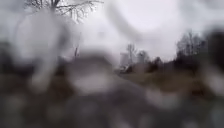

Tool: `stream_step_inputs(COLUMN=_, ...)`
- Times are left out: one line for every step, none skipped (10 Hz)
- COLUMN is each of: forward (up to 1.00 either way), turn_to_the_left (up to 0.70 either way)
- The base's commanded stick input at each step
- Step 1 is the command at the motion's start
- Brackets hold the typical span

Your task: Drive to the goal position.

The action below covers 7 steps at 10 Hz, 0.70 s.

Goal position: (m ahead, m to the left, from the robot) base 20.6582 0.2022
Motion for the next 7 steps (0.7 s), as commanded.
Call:
stream_step_inputs(forward=0.70, turn_to_the_left=0.00)
stream_step_inputs(forward=0.70, turn_to_the_left=0.00)
stream_step_inputs(forward=0.70, turn_to_the_left=0.00)
stream_step_inputs(forward=0.70, turn_to_the_left=0.00)
stream_step_inputs(forward=0.70, turn_to_the_left=0.00)
stream_step_inputs(forward=0.70, turn_to_the_left=0.00)
stream_step_inputs(forward=0.70, turn_to_the_left=0.00)
